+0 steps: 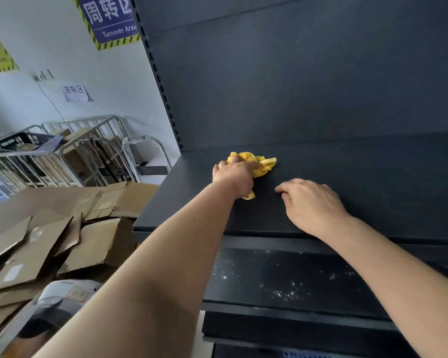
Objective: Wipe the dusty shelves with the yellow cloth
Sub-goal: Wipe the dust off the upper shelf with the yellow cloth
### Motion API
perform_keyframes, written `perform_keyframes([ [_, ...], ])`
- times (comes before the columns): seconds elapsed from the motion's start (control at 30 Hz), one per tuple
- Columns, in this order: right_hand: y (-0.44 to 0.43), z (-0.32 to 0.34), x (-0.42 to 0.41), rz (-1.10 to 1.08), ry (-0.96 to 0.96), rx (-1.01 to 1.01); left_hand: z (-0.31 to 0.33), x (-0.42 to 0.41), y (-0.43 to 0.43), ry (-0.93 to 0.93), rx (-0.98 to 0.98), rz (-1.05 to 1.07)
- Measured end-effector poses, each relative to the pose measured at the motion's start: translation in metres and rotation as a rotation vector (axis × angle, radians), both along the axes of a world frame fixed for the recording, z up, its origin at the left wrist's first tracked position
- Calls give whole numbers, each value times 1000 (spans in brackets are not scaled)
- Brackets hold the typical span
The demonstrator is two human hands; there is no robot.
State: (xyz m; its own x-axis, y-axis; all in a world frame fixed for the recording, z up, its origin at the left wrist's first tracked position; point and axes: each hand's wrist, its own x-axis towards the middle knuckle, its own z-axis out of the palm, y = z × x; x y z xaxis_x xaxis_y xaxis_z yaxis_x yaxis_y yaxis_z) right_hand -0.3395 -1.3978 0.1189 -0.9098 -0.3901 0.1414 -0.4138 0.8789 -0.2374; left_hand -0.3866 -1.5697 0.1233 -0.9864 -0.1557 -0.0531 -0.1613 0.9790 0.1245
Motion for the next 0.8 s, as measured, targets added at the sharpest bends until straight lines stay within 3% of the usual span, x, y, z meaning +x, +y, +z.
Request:
perform_keyframes([
  [0.33, -58, 0, -16, 8, 4, -23, -4, -41, -70, 11, -15, 66],
  [0.57, -89, -6, -8, 26, -11, 19, -3, -22, -125, 18, -17, 182],
  [0.8, -72, -6, 15, 13, 12, 5, 1, 22, -123, 33, -24, 268],
])
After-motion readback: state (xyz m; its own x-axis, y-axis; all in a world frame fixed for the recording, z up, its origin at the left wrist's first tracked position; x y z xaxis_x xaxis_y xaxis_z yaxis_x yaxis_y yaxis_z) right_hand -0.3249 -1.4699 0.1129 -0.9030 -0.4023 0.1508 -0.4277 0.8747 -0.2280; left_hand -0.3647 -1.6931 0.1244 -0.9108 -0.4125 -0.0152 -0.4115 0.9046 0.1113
